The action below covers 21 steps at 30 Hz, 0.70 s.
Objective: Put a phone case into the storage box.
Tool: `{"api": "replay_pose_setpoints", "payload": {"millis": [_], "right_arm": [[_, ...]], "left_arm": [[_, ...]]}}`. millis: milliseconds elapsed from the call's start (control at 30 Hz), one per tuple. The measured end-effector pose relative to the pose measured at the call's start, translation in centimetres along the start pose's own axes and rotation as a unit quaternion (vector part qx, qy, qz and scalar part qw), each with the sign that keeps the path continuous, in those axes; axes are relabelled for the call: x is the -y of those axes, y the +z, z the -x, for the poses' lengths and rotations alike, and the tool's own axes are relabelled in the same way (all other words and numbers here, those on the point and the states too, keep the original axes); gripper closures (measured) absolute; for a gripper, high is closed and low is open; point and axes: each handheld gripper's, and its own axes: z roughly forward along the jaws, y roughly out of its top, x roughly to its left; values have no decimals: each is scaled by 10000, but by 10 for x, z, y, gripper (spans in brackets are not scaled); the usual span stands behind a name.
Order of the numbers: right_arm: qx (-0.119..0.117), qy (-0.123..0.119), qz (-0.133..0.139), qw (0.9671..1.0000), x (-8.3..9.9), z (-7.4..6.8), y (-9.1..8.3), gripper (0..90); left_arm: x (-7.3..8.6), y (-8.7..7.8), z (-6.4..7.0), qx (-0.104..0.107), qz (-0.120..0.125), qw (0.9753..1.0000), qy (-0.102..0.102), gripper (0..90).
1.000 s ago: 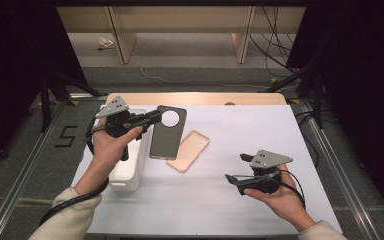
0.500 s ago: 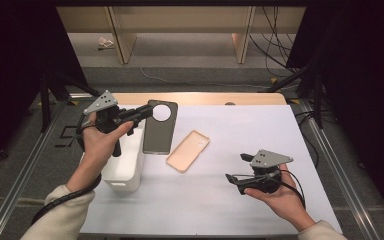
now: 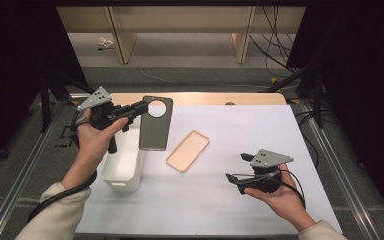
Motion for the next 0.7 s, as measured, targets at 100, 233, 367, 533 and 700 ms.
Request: {"api": "replay_pose_setpoints", "payload": {"millis": [100, 233, 367, 533, 700], "right_arm": [[-3, 3, -1, 10000, 0, 0, 0, 186], [-3, 11, -3, 10000, 0, 0, 0, 186], [3, 13, -3, 10000, 0, 0, 0, 186], [-2, 24, -4, 10000, 1, 1, 1, 186], [-9, 26, -7, 10000, 1, 1, 1, 186]], "left_arm": [[-1, -1, -3, -23, 14, 10000, -1, 817], [-3, -4, -6, -51, 54, 10000, -15, 817], [-5, -6, -11, -88, 91, 9999, -21, 817], [-6, -8, -17, -137, 86, 9999, -9, 817], [-7, -10, -21, -176, 90, 9998, -17, 816]]}}
